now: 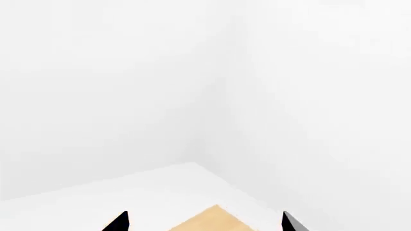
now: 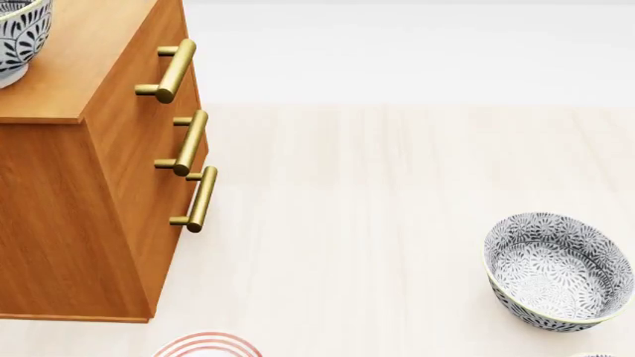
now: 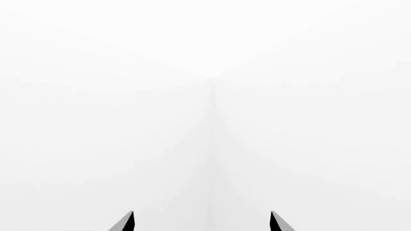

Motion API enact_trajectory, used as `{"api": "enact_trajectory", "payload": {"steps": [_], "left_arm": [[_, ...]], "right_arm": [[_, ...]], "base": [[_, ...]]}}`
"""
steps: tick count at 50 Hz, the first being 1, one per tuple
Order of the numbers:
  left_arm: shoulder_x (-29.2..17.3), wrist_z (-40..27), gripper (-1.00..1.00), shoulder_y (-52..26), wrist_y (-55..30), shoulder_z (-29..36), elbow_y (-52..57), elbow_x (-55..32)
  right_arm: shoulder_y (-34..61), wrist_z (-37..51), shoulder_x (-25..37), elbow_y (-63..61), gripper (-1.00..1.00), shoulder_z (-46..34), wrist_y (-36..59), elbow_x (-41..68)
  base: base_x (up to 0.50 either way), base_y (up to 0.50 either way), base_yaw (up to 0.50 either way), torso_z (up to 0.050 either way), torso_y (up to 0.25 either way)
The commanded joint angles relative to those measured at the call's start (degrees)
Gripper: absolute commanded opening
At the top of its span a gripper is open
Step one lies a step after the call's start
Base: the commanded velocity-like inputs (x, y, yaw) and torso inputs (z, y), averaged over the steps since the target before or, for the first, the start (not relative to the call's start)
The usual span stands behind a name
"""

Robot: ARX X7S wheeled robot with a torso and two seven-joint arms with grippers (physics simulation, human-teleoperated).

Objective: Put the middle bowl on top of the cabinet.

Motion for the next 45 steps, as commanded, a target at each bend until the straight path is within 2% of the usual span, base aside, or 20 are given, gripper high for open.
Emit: {"api": "enact_trajectory", "payload": {"steps": [1,12,18,19,22,24,27,32,45], "left_arm": [[-1.85,-3.98,1.0,0.52,10.19,4.02,11.65,18.69],[-2.12,-10.69,1.0,5.04,17.31,7.09,14.7,34.05],[-3.01,-19.65,1.0,5.2,19.6,9.53,17.52,47.13],[-4.71,-20.86,1.0,6.21,17.57,7.26,18.21,50.3],[-12.74,-20.87,1.0,14.87,3.26,-10.52,22.11,61.28],[-15.56,-20.85,1.0,19.95,-2.39,-18.3,24.13,65.77],[-17.89,-20.81,1.0,25.71,-6.41,-24.69,26.49,70.23],[-19.58,-20.69,1.0,33.46,-9.3,-30.6,28.19,75.98],[-21.7,-20.6,1.0,47.97,-7.56,-35.07,29.3,87.32]], "right_arm": [[-1.4,-0.01,0.17,0.0,1.0,0.85,-0.61,-0.32],[-3.5,-0.07,0.0,0.0,1.0,2.32,-1.45,-0.79],[-2.74,-0.05,0.19,0.0,1.0,1.5,-1.06,-0.7],[-3.07,-0.05,0.13,0.0,1.0,1.72,-1.28,-0.78],[-3.07,-0.08,0.14,0.0,1.0,1.67,-1.26,-0.85],[-2.97,-0.06,0.25,0.0,1.0,1.49,-1.19,-0.9],[-3.32,-0.04,0.3,0.0,1.0,2.03,-1.33,-0.69],[-2.21,-0.02,0.62,0.0,1.0,1.21,-0.82,-0.23],[-4.71,-0.06,0.57,0.0,1.0,2.73,-1.82,-0.81]], "base": [[0.0,0.0,0.0,0.0,0.0],[0.0,0.0,0.0,0.0,0.0],[0.0,0.0,0.0,0.0,0.0],[0.0,0.0,0.0,0.0,0.0],[0.0,0.0,0.0,0.0,0.0],[0.0,0.0,0.0,0.0,0.0],[0.0,0.0,0.0,0.0,0.0],[0.0,0.0,0.0,0.0,0.0],[0.0,0.0,0.0,0.0,0.0]]}}
